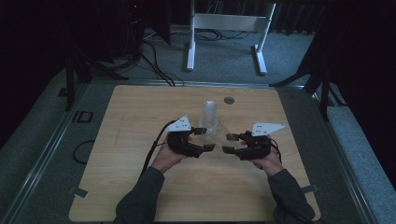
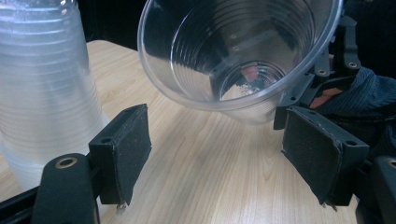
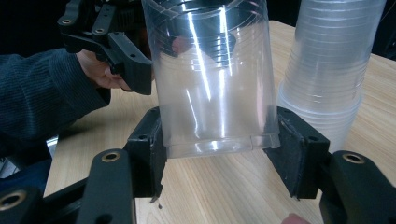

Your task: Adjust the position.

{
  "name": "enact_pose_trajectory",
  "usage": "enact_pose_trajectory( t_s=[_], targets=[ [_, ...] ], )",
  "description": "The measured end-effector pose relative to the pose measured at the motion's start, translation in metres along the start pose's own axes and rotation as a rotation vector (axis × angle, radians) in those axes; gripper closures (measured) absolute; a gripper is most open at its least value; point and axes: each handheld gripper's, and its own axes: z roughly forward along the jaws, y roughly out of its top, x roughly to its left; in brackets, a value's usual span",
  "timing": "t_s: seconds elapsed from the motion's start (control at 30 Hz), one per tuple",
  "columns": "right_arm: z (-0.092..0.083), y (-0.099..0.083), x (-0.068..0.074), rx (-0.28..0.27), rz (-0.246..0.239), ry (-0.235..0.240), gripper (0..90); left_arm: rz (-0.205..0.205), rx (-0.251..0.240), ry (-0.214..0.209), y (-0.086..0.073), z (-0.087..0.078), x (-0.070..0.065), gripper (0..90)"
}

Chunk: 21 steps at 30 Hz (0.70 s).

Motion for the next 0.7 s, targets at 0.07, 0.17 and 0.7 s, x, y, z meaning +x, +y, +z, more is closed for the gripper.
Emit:
enact_pose_trajectory(
  t_s=[0.07,0.17,0.7],
  targets=[
    [0.0001,-0.0002,0.0,-0.002,0.001,0.0,41.8,-0.004,-0.009,-0.007,0.0003,0.0003,-0.0004,23.3],
    [0.0002,-0.0003,0.0,-0.002,0.001,0.001,41.8,-0.006,-0.013,-0.009,0.0006,0.0007,-0.0005,23.1],
    [0.0036,-0.0016,0.0009,-0.015,0.006,0.012,41.8,-0.057,-0.097,-0.027,0.0026,0.0086,-0.0013,19.3]
  ],
)
